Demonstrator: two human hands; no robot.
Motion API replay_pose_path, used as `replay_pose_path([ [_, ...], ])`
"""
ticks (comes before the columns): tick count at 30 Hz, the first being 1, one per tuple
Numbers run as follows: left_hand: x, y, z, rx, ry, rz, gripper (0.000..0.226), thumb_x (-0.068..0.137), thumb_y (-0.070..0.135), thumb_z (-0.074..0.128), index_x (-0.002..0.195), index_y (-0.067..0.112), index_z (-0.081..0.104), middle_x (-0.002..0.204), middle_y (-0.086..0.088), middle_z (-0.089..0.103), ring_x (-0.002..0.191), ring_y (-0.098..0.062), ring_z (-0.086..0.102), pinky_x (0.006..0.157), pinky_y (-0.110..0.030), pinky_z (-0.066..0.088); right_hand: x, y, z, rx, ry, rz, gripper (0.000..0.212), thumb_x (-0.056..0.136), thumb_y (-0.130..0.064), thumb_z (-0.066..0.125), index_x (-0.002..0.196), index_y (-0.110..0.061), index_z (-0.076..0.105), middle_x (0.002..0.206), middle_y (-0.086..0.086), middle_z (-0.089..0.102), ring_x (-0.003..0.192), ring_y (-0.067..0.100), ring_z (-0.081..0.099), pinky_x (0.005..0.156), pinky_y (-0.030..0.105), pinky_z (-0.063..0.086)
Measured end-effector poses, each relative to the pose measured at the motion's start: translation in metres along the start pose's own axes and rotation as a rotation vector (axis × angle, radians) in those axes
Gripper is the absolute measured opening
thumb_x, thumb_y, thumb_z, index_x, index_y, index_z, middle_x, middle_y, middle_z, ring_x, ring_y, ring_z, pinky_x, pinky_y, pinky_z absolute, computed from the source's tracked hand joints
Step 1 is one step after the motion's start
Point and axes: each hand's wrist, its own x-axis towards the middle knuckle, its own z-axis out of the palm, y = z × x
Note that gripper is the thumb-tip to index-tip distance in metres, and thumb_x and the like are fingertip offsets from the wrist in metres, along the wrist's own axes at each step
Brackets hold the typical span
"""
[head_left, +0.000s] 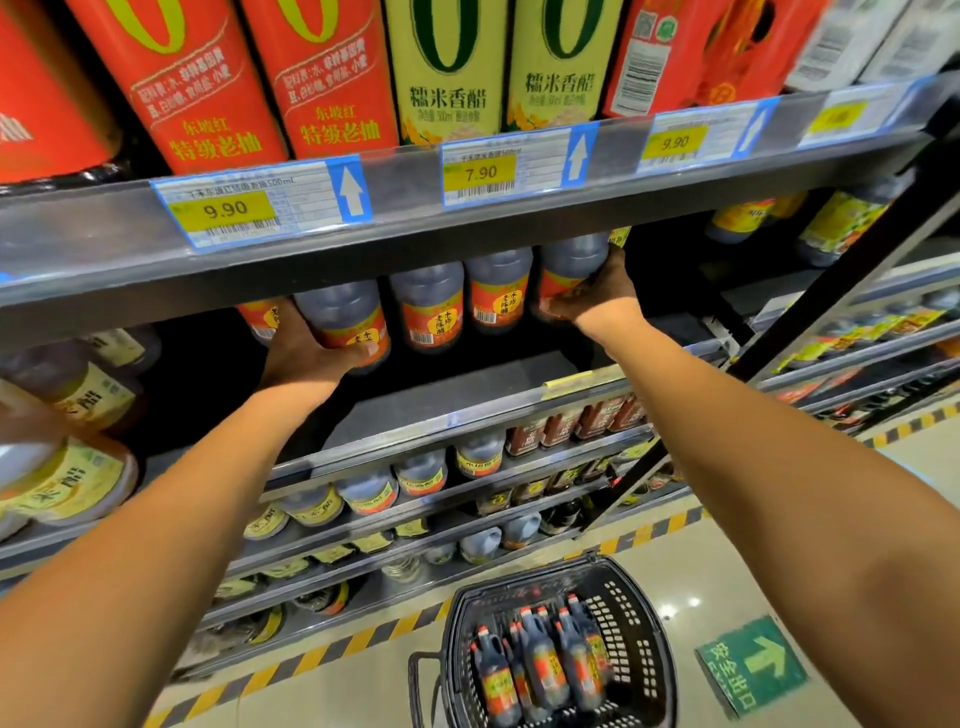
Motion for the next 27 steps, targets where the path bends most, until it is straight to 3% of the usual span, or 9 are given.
replay_pose_path([
  [3, -0.002, -0.006, -0.006, -0.043, -0.052, -0.027, 0.104, 0.071, 0.057, 0.089, 0.156, 0.026, 0.038, 0.159, -0.002, 0.051, 0.145, -0.032, 0.05, 0.118, -0.043, 0.042, -0.007, 0.003, -0.015, -0.068, -0.09, -0.088, 0.042, 0.098, -0.026, 0.066, 0.137, -0.016, 0.056, 0.119, 0.007, 0.073, 0.122, 0.031, 0.063, 0.121, 0.053, 0.04],
  [5, -0.014, -0.01, -0.012, -0.199, -0.026, -0.02, 0.079, 0.079, 0.058, 0.08, 0.146, 0.028, 0.051, 0.142, 0.007, 0.064, 0.137, -0.026, 0.059, 0.115, -0.04, 0.046, -0.026, 0.014, -0.037, -0.421, 0.022, -0.333, 0.059, 0.086, -0.015, 0.076, 0.14, -0.011, 0.05, 0.13, 0.005, 0.067, 0.129, 0.027, 0.06, 0.118, 0.046, 0.045],
  [8, -0.061, -0.005, -0.026, -0.324, 0.192, 0.076, 0.034, 0.096, 0.046, 0.066, 0.127, 0.033, 0.062, 0.116, 0.012, 0.067, 0.117, -0.018, 0.063, 0.105, -0.036, 0.049, -0.071, 0.044, -0.074, -0.651, 0.141, -0.501, 0.077, 0.098, -0.029, 0.073, 0.162, -0.018, 0.032, 0.164, -0.002, 0.042, 0.152, 0.015, 0.039, 0.123, 0.031, 0.034],
  [10, -0.107, 0.006, -0.027, -0.291, 0.215, 0.201, 0.023, 0.101, 0.042, 0.056, 0.123, 0.035, 0.06, 0.121, 0.007, 0.062, 0.111, -0.01, 0.058, 0.101, -0.034, 0.047, -0.094, 0.065, -0.099, -0.665, 0.156, -0.573, 0.074, 0.102, -0.03, 0.068, 0.164, -0.026, 0.029, 0.168, -0.007, 0.034, 0.155, 0.01, 0.033, 0.125, 0.03, 0.03],
  [13, -0.173, 0.011, 0.0, -0.235, 0.043, 0.374, 0.043, 0.107, 0.025, 0.048, 0.149, 0.019, 0.055, 0.153, 0.003, 0.055, 0.145, -0.009, 0.048, 0.12, -0.029, 0.037, -0.113, 0.105, -0.136, -0.772, 0.232, -0.64, 0.075, 0.103, -0.027, 0.068, 0.165, -0.018, 0.028, 0.167, 0.002, 0.034, 0.157, 0.017, 0.031, 0.128, 0.044, 0.031],
  [16, -0.221, -0.012, 0.059, -0.099, -0.226, 0.431, 0.054, 0.107, 0.039, 0.046, 0.156, 0.016, 0.05, 0.165, 0.001, 0.045, 0.157, -0.015, 0.035, 0.127, -0.038, 0.03, -0.131, 0.16, -0.179, -0.865, 0.228, -0.59, 0.073, 0.104, -0.028, 0.068, 0.165, -0.017, 0.029, 0.17, 0.004, 0.03, 0.16, 0.019, 0.025, 0.128, 0.047, 0.03],
  [21, -0.281, -0.095, 0.171, 0.204, -0.655, 0.299, 0.08, 0.1, 0.079, 0.022, 0.167, 0.036, 0.024, 0.175, 0.007, 0.022, 0.163, -0.01, 0.011, 0.132, -0.044, 0.015, -0.153, 0.268, -0.25, -1.079, 0.177, -0.333, 0.073, 0.104, -0.032, 0.065, 0.167, -0.019, 0.03, 0.173, 0.009, 0.025, 0.16, 0.024, 0.022, 0.129, 0.038, 0.021],
  [24, -0.31, -0.156, 0.23, 0.34, -0.781, 0.145, 0.082, 0.097, 0.077, 0.026, 0.167, 0.035, 0.028, 0.174, 0.005, 0.026, 0.162, -0.013, 0.017, 0.132, -0.046, 0.02, -0.161, 0.338, -0.291, -1.179, 0.169, -0.125, 0.075, 0.101, -0.035, 0.067, 0.165, -0.019, 0.033, 0.169, 0.02, 0.032, 0.152, 0.038, 0.034, 0.123, 0.049, 0.033],
  [27, -0.33, -0.206, 0.277, 0.575, -0.867, 0.14, 0.079, 0.098, 0.072, 0.029, 0.166, 0.033, 0.03, 0.172, -0.007, 0.031, 0.159, -0.029, 0.027, 0.127, -0.051, 0.026, -0.161, 0.405, -0.323, -1.255, 0.159, 0.005, 0.074, 0.094, -0.031, 0.073, 0.159, -0.011, 0.044, 0.158, 0.026, 0.045, 0.137, 0.046, 0.049, 0.113, 0.049, 0.041],
])
